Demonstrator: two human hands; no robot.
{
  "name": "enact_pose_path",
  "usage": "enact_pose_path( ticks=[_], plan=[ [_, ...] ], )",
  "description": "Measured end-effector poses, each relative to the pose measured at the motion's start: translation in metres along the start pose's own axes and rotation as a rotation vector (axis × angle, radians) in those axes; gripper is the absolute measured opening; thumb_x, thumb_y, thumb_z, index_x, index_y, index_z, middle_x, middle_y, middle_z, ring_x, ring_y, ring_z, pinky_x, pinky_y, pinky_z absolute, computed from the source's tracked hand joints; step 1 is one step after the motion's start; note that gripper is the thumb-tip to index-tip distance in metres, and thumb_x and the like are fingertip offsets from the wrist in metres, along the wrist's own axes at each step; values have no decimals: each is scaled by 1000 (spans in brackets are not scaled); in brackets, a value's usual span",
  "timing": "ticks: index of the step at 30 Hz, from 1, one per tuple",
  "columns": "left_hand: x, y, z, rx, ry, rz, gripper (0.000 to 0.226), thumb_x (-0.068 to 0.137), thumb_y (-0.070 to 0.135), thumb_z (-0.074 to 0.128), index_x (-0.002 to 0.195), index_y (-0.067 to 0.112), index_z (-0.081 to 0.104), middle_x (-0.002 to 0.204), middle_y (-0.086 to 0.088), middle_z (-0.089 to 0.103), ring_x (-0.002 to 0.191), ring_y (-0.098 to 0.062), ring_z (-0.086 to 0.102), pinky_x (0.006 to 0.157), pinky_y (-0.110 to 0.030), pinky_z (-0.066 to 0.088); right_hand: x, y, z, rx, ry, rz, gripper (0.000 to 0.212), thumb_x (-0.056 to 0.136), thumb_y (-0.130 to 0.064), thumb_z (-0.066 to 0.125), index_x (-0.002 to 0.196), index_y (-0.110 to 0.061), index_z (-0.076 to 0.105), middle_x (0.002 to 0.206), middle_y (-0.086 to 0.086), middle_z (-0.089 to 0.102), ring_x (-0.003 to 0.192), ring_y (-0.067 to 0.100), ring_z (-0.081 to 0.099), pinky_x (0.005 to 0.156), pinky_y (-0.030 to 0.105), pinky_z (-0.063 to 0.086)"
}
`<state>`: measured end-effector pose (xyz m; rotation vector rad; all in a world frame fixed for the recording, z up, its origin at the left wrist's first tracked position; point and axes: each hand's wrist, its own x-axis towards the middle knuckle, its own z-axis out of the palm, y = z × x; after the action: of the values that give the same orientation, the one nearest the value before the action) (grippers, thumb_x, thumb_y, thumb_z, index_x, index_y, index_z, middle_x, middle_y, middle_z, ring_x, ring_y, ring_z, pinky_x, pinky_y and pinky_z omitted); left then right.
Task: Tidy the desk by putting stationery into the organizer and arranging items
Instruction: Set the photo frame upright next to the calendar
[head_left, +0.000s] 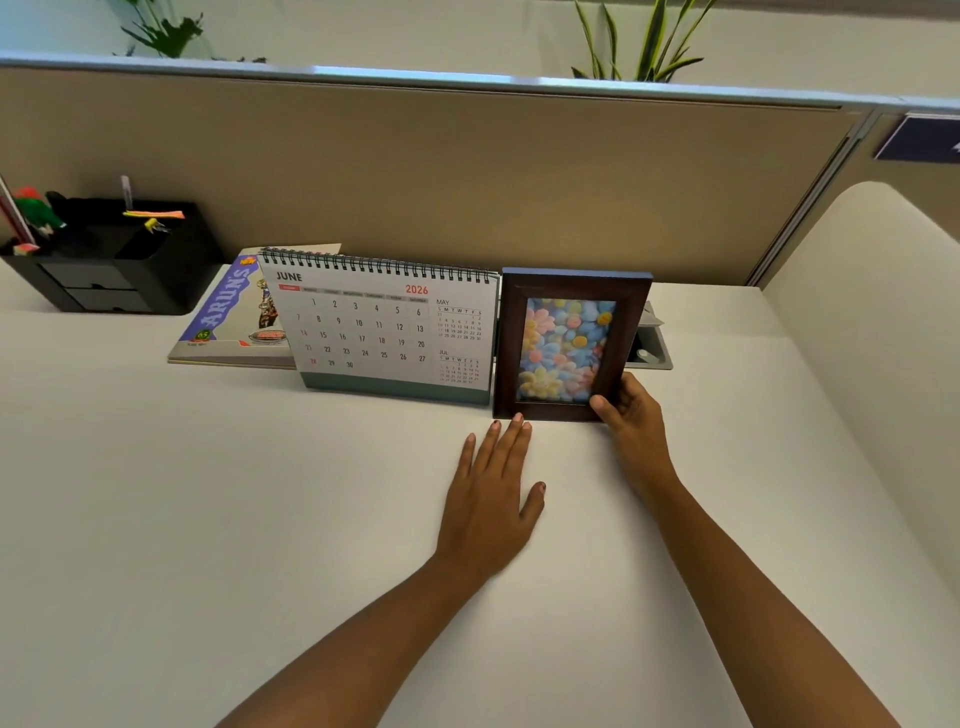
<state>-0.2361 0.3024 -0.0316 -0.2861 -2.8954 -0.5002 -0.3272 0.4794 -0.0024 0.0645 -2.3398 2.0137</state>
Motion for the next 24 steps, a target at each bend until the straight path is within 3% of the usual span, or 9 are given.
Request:
enact_pose_path(
  ticks=[4,9,12,18,21,24],
  plan=[
    [-1,0,-1,-43,22,-11,62,93,43,31,148,16,22,155,-1,22,144,-16,17,117,-42,18,-1,2,0,-45,29,8,31,94,-18,57,124,-21,50,121,-7,58,108,10,58,85,17,50],
    [-2,0,-3,-101,68,-41,61,92,41,33,147,15,25,154,-1,25,143,-15,19,117,-35,16,-6,5,2,-138,121,-2,39,90,-18,63,127,-16,50,121,-6,58,105,12,58,84,13,47],
    [2,-3,-1,-77,82,-38,61,92,41,35,147,15,25,154,-1,25,143,-16,20,117,-36,18,-7,6,4,-183,132,-17,40,89,-19,65,127,-15,51,119,-8,58,104,11,57,80,6,44],
    [5,-1,-2,-132,100,-44,59,93,40,32,146,15,28,153,-1,28,142,-15,22,117,-38,20,-8,5,2,-208,131,-25,42,89,-18,66,128,-13,51,118,-7,58,104,12,57,80,6,44],
    [5,-9,-17,-306,282,-78,51,93,28,43,141,14,34,150,-2,34,139,-15,28,115,-36,26,-8,7,0,-201,123,-31,40,89,-16,65,127,-13,51,118,-4,60,104,13,59,83,11,46],
    [8,-50,-39,-355,618,-295,50,89,15,52,134,2,37,142,-14,39,132,-26,35,112,-36,28,-6,7,0,-198,112,-51,38,89,-14,65,125,-13,52,117,-3,61,103,14,60,83,10,47]
  ],
)
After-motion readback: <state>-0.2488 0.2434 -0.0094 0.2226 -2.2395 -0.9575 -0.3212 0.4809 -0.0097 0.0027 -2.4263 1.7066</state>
